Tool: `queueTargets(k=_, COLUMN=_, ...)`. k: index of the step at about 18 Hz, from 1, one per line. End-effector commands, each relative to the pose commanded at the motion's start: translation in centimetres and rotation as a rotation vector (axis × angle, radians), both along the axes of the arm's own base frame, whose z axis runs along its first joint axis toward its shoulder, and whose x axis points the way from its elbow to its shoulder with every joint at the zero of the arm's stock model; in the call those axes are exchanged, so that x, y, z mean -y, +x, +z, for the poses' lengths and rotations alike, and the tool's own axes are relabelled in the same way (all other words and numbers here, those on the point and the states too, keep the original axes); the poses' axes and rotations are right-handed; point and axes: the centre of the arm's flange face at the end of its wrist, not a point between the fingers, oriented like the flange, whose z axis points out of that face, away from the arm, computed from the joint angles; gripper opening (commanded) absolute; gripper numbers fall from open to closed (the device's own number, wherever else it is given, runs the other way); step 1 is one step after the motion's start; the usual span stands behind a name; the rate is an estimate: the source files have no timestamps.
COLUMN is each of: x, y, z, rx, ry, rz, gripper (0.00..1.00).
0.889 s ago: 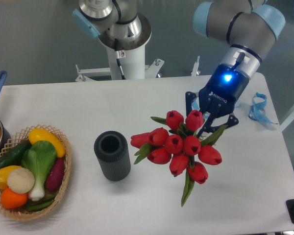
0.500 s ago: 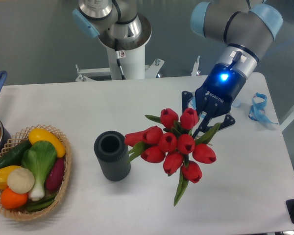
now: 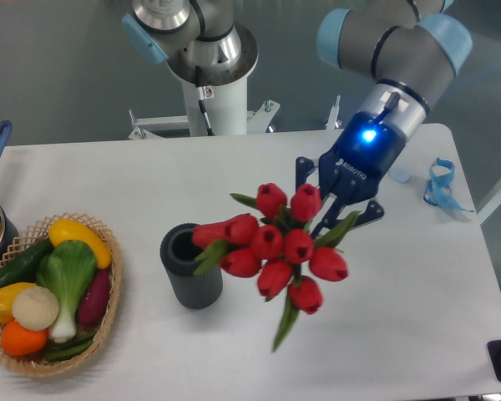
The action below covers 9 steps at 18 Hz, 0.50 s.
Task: Insert the flowers into the vase
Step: 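Carry the red tulip bunch in the gripper toward the grey vase, then raise the tulips and position the stems above the vase opening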
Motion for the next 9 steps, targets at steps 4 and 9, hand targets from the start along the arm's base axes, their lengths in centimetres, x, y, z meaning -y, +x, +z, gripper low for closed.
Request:
queueTargets(k=4, x=-1.5, y=2.2, z=-0.1, rx=0.066, ry=0.103, rz=-0.075, gripper=0.10)
queueTargets(k=9, x=0.0, y=5.0, z=-3.6, rx=0.171, ry=0.203, rz=-0.109, gripper=0.09)
